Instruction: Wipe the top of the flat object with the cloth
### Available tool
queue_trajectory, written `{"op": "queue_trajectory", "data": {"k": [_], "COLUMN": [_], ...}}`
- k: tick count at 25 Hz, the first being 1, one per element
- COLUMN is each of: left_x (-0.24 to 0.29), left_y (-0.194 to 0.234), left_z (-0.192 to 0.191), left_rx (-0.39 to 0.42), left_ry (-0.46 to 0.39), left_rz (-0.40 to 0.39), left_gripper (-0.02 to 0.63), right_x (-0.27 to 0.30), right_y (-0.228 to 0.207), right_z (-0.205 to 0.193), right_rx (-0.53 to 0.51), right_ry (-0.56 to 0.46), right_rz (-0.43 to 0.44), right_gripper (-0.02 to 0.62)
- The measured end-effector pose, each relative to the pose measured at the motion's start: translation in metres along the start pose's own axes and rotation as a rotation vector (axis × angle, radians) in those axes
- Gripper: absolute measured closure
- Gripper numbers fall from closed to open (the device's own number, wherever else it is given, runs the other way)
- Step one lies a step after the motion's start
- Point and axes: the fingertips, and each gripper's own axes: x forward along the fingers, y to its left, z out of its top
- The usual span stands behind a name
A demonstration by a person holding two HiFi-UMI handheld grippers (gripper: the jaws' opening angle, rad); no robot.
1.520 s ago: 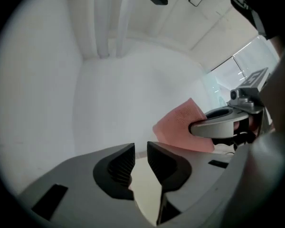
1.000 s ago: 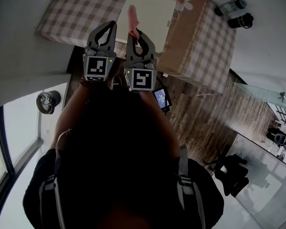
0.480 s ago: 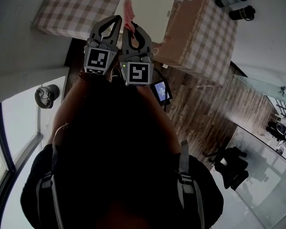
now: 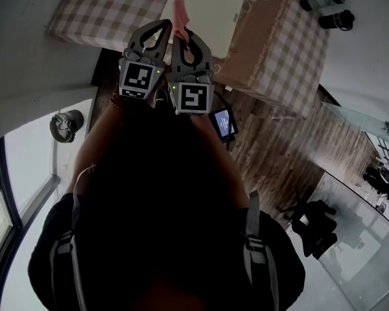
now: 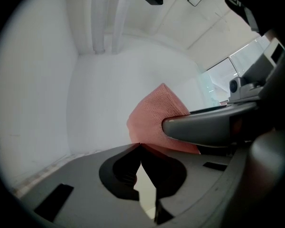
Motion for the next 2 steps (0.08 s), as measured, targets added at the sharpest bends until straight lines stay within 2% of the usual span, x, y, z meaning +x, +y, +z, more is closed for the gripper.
{"op": "queue_trajectory", "data": {"k": [2], "left_x": [0.0014], "left_y": [0.0019], "left_z": [-0.0039], "left_rx": [0.002], "left_ry": [0.009], "left_rz": [0.003], "left_gripper": [0.609], "right_x": [0.0014], "right_y": [-0.0024], "right_z": [-0.0026], "right_rx": [-0.001], "right_ry": [0.002], "right_rz": [0.001], "right_gripper": [0.578]}}
